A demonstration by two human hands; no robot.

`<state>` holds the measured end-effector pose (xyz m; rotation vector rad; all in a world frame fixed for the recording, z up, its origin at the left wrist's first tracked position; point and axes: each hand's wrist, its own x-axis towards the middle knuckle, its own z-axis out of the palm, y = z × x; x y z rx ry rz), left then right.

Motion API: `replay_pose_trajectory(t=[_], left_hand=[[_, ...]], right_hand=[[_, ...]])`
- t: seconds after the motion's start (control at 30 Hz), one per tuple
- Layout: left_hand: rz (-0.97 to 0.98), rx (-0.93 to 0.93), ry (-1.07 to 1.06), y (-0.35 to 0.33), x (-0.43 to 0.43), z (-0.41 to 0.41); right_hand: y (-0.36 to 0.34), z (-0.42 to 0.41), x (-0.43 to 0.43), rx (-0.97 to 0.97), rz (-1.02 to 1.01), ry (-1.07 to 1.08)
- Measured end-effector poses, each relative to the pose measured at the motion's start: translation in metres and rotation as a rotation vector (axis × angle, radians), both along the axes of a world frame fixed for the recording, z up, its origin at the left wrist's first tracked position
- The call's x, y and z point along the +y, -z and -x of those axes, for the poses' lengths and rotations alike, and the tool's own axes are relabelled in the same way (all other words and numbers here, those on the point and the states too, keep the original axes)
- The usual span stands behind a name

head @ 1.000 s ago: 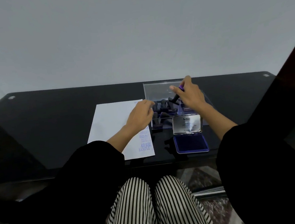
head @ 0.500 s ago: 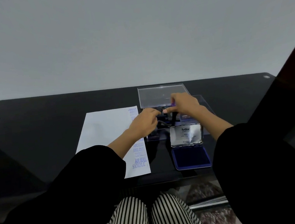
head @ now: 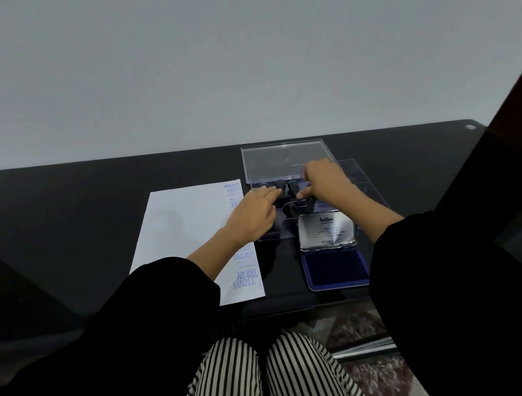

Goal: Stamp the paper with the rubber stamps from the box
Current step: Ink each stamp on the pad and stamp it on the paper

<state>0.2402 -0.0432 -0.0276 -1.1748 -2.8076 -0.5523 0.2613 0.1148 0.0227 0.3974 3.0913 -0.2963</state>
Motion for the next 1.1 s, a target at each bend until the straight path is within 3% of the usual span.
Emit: replay_pose_trajectory(t=[0.27, 0.4, 0.67, 0.9, 1.1], left_hand=[[0.038, -0.021, -0.016, 0.003, -0.001, -0.001], [0.035, -0.037, -0.022, 0.005, -0.001, -0.002], [0.045, -0.050, -0.019, 0.004, -0.002, -0.002], [0.053, -0.051, -0.016, 0.006, -0.002, -0.001], [0.060, -0.051, -0.012, 0.007, -0.002, 0.000]], right_hand=[[0.007, -0.005, -0.012, 0.208, -0.134, -0.023], [0.011, -0.007, -0.017, 0.199, -0.166, -0.051], [0.011, -0.009, -0.019, 0.210, 0.115, 0.033], [0.002, -0.007, -0.021, 0.160, -0.207, -0.053], [0.015, -0.010, -0.028, 0.023, -0.344, -0.089]])
